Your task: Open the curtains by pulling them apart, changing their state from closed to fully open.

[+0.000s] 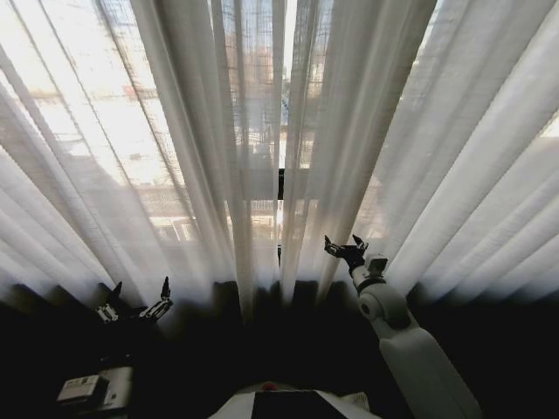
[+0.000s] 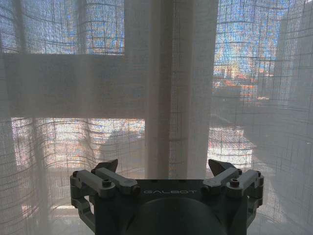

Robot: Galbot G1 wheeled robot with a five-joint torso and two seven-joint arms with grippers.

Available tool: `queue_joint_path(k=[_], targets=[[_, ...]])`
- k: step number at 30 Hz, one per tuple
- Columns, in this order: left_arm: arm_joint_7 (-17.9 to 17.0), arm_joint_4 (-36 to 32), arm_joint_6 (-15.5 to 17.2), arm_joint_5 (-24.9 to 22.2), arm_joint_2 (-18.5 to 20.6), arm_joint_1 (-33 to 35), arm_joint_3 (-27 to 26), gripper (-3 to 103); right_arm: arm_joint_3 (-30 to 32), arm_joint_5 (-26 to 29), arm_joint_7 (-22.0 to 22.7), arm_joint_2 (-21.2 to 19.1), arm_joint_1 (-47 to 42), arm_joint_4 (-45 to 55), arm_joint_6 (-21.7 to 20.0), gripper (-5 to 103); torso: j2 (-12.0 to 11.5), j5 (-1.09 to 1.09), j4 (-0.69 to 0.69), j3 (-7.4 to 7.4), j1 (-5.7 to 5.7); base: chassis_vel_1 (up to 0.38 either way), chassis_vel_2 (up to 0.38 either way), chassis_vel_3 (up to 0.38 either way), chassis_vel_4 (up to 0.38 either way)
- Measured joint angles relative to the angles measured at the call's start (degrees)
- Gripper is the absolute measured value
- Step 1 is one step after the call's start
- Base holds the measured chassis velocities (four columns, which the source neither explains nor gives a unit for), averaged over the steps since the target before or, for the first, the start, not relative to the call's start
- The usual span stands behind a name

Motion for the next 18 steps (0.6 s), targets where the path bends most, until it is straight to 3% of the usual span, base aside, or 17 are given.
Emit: queue_joint_path(k=[13, 18], targets=[[-0.1, 0.0, 0.3, -0.1, 0.6, 0.1, 0.1, 100, -3.3, 1.6, 0.7, -0.5, 13.2, -10.4, 0.0, 100, 0.0, 0.0, 0.01, 0.0, 0.0, 0.0, 0.0, 0.0, 0.0], [-0.1, 0.0, 0.2, 0.0, 0.3, -0.2, 0.5, 100, -4.9, 2.8, 0.8, -0.2, 13.8, -9.1, 0.0, 100, 0.0, 0.01, 0.01, 0.01, 0.01, 0.0, 0.0, 0.0, 0.0]])
